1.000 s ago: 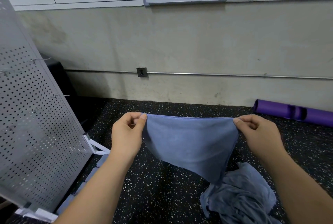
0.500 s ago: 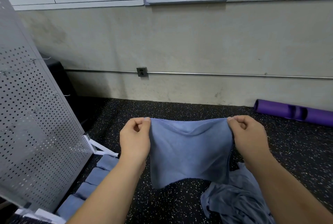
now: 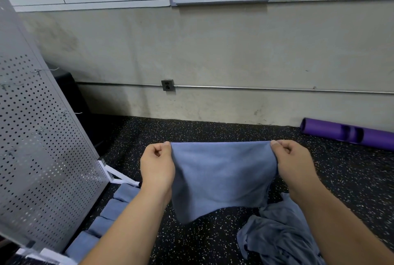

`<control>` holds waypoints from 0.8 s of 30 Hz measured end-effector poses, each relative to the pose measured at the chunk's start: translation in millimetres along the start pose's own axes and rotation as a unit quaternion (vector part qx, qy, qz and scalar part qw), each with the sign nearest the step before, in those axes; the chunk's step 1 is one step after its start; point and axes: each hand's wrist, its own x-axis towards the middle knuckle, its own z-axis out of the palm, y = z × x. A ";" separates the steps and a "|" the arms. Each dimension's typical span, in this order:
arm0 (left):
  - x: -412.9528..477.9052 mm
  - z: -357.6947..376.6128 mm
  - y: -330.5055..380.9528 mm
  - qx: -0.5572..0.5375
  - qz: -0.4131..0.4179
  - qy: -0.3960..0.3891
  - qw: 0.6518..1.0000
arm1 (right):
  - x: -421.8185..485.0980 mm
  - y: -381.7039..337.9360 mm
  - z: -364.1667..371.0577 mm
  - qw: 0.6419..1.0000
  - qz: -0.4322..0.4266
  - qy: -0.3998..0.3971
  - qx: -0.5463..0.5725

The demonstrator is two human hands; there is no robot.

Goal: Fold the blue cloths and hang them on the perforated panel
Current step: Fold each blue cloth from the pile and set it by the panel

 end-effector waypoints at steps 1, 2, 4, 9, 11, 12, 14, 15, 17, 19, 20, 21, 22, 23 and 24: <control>-0.7 0.8 -0.1 -0.003 -0.009 -0.001 1.000 | -0.9 -0.5 0.4 1.000 0.003 -0.002 0.003; -1.4 1.4 0.1 -0.004 -0.020 -0.003 1.000 | -1.0 -0.5 0.7 1.000 0.006 -0.002 0.008; -2.6 2.1 0.4 -0.010 -0.049 -0.010 0.999 | -1.0 0.2 1.6 1.000 0.010 -0.001 0.012; -9.1 3.8 -0.7 -0.023 -0.098 -0.037 0.994 | -2.9 4.7 8.0 1.000 0.022 -0.013 0.008; -14.6 5.6 0.5 -0.021 -0.064 -0.055 0.996 | -6.0 4.1 11.5 1.000 0.016 -0.013 0.019; -17.8 6.6 1.5 -0.017 -0.037 -0.067 0.997 | -8.0 3.9 14.0 1.000 0.011 -0.014 0.025; -24.7 8.3 2.8 -0.006 0.021 -0.093 0.995 | -12.4 4.7 19.9 1.000 -0.012 -0.019 0.018; -27.9 9.1 2.6 0.001 0.047 -0.106 0.993 | -14.7 5.1 23.1 0.999 -0.028 -0.023 0.006; -32.7 11.7 0.7 0.015 0.083 -0.129 0.988 | -19.8 5.2 29.3 0.998 -0.057 -0.035 -0.015; -38.0 14.2 -1.0 0.020 0.100 -0.154 0.983 | -26.7 3.3 34.0 0.995 -0.084 -0.049 -0.026; -41.0 15.4 -1.6 0.021 0.104 -0.163 0.981 | -30.6 2.3 35.9 0.993 -0.097 -0.055 -0.027; -43.8 16.4 -2.3 0.020 0.107 -0.170 0.979 | -34.5 1.4 38.2 0.992 -0.108 -0.062 -0.024; -47.1 17.1 -2.7 0.021 0.109 -0.177 0.978 | -38.3 0.7 40.4 0.991 -0.116 -0.069 -0.021; -50.4 17.9 -3.2 0.021 0.109 -0.182 0.977 | -41.7 0.7 42.5 0.989 -0.123 -0.075 -0.023; -53.9 18.6 -3.4 0.021 0.106 -0.187 0.976 | -44.5 0.5 44.6 0.988 -0.130 -0.081 -0.031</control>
